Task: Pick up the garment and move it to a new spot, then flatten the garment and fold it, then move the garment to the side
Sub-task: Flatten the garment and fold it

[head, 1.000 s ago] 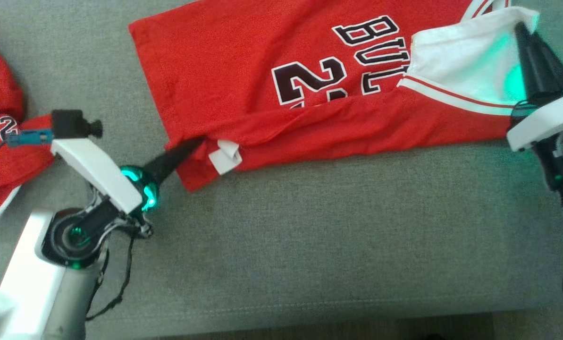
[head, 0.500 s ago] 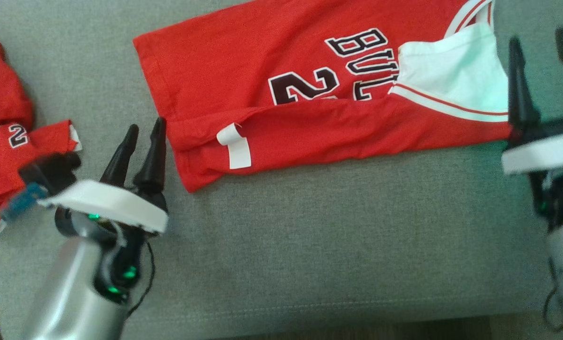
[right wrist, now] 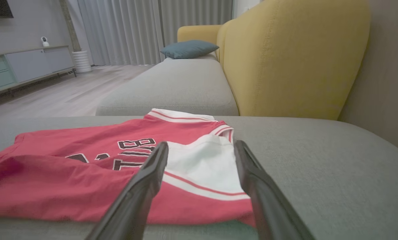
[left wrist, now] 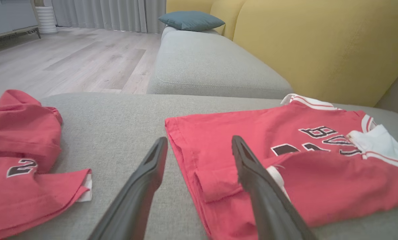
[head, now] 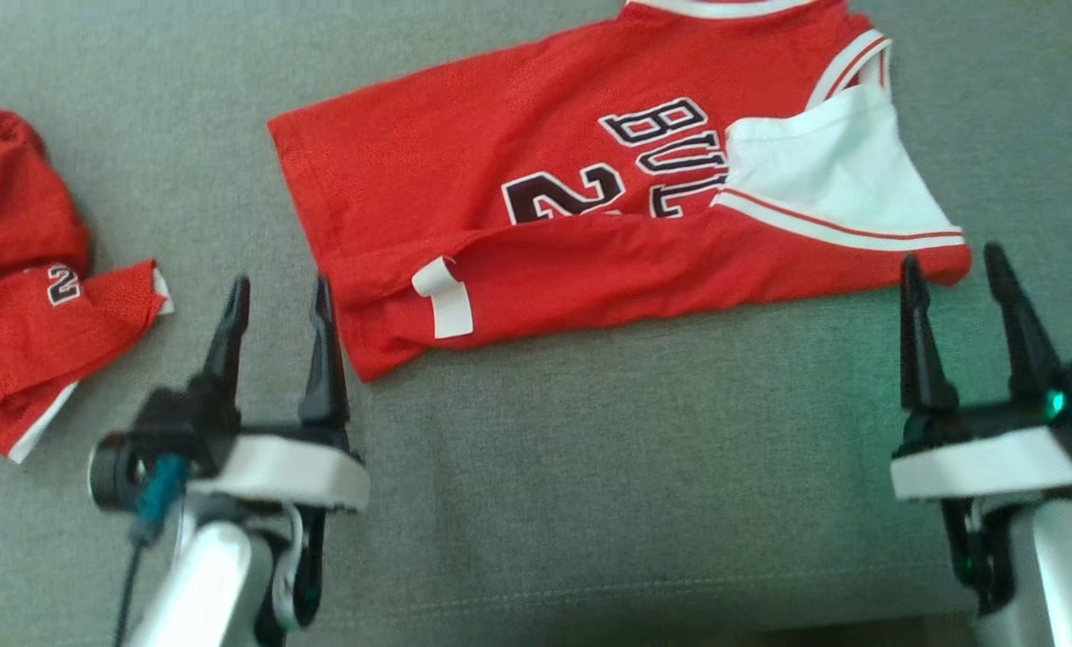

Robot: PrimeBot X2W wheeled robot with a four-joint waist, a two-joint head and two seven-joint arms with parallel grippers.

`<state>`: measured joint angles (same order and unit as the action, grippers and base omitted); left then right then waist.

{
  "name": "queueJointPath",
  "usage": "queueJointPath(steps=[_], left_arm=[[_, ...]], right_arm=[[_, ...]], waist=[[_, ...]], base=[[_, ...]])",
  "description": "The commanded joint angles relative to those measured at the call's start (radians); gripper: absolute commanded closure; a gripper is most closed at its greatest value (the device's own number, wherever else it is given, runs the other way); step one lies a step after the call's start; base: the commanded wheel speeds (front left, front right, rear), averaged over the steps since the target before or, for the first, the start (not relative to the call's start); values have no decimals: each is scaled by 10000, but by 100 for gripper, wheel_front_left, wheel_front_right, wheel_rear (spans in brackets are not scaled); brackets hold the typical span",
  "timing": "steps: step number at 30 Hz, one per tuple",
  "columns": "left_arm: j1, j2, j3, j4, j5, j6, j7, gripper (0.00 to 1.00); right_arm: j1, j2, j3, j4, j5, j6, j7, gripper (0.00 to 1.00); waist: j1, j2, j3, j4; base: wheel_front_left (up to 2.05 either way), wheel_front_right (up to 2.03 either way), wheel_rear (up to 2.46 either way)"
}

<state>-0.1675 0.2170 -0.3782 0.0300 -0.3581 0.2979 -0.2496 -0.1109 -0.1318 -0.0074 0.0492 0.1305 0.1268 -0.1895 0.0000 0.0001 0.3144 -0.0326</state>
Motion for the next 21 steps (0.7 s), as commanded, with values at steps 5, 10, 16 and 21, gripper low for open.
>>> queueJointPath(steps=[5, 10, 16, 21], left_arm=[[504, 174, 237, -468, 593, 257, -118, 0], [747, 99, 294, -493, 769, 254, -120, 0], [797, 14, 319, -421, 814, 100, -121, 0], [649, -63, 90, -68, 691, -202, 2, 0]], right_arm=[[490, 164, 190, -623, -63, 39, 242, 0], [650, 243, 124, -760, -47, 39, 379, 0], [698, 248, 45, -846, 24, 39, 514, 0], [516, 43, -69, -450, 236, 39, 839, 0]], waist=[[0, -1, -341, -136], [0, -1, -435, -143], [0, -1, -423, -147], [0, -1, -272, -186]], base=[[0, 0, 0], [0, 0, 0], [0, 0, 0], [0, 0, 0]])
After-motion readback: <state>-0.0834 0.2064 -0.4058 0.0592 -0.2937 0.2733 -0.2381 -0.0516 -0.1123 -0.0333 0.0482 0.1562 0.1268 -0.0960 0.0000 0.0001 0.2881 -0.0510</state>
